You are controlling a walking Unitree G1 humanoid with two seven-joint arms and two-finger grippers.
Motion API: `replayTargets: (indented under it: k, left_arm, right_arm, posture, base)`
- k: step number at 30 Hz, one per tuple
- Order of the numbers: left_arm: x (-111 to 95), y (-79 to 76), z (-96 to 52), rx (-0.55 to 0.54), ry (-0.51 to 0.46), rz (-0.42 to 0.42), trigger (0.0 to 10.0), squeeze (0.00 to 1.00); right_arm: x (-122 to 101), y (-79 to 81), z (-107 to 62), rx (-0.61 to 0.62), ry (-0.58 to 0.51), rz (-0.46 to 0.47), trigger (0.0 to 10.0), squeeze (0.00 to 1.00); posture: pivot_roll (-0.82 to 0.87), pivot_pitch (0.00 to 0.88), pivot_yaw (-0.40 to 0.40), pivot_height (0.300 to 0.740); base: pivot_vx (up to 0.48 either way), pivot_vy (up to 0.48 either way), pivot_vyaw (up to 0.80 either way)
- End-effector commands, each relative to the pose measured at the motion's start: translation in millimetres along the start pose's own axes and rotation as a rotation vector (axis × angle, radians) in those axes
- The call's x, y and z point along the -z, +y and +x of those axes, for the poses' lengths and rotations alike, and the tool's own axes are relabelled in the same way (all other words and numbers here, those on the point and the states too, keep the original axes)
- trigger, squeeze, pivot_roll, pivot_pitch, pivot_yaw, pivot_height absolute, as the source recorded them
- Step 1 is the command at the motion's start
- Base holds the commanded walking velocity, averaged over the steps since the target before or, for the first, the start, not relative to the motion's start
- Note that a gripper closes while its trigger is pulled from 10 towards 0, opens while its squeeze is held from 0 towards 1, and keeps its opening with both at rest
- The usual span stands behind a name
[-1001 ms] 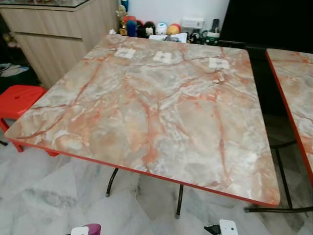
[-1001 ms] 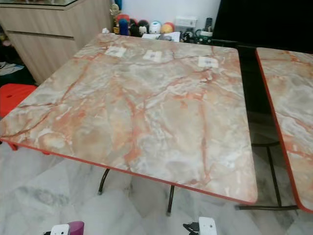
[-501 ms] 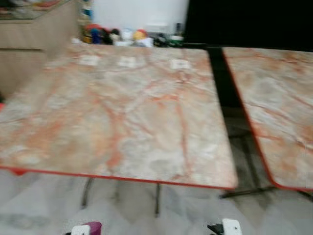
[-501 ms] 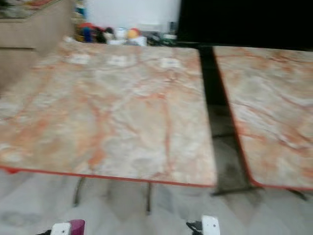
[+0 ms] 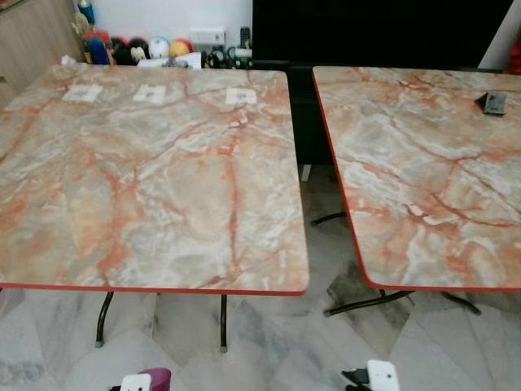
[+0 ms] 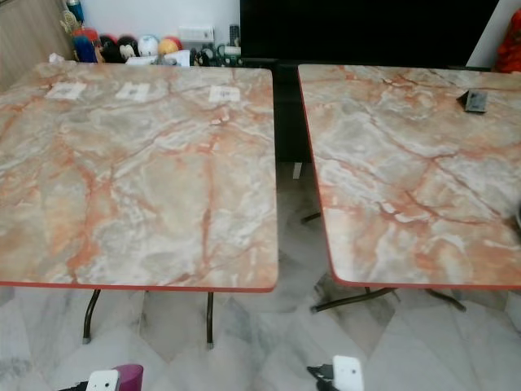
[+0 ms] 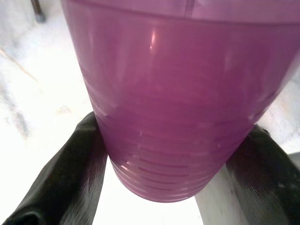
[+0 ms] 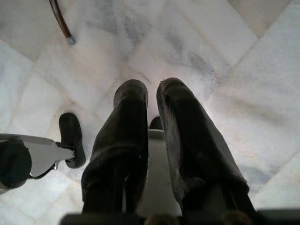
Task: Setting the table
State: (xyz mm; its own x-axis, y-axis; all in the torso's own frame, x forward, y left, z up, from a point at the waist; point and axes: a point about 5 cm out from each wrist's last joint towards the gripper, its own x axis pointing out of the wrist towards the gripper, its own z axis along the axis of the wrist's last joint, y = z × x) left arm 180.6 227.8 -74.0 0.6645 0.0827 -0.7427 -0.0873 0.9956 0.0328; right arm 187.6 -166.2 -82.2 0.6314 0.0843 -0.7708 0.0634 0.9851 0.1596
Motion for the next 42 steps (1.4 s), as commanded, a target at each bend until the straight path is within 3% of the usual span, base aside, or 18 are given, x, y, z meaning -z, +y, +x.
replayTargets:
  k: [1,10,37,42]
  left_arm:
    - [9.0,-1.4,-1.9,0.006,0.032,-0.001,10.0,0.00]
    - [8.1,-2.2,-1.4,0.006,0.033,0.001,10.0,0.00]
    - [8.5,-5.8,-1.0,0.010,0.032,-0.004,10.0,0.00]
    - [8.6,-6.4,-1.0,0.013,0.032,-0.001,10.0,0.00]
  right_arm:
    - [5.4,-8.8,-2.7,0.027,0.018,-0.001,10.0,0.00]
    - [3.6,-9.5,-2.8,0.034,0.003,-0.027,10.0,0.00]
    - [4.8,-10.4,-3.0,0.044,0.007,-0.009,10.0,0.00]
    - [6.1,-10.3,-3.2,0.045,0.015,-0.008,10.0,0.00]
  posture:
    - [0.01,0.127,0.000,0.740]
    - [0.00,0.127,0.000,0.740]
    - [-0.01,0.112,-0.007,0.740]
    - [-0.01,0.102,-0.005,0.740]
  base:
    - [0.000,-0.330,0.00]
    - [0.000,-0.330,0.44]
    - [0.000,-0.329,0.00]
    - [0.000,-0.329,-0.72]
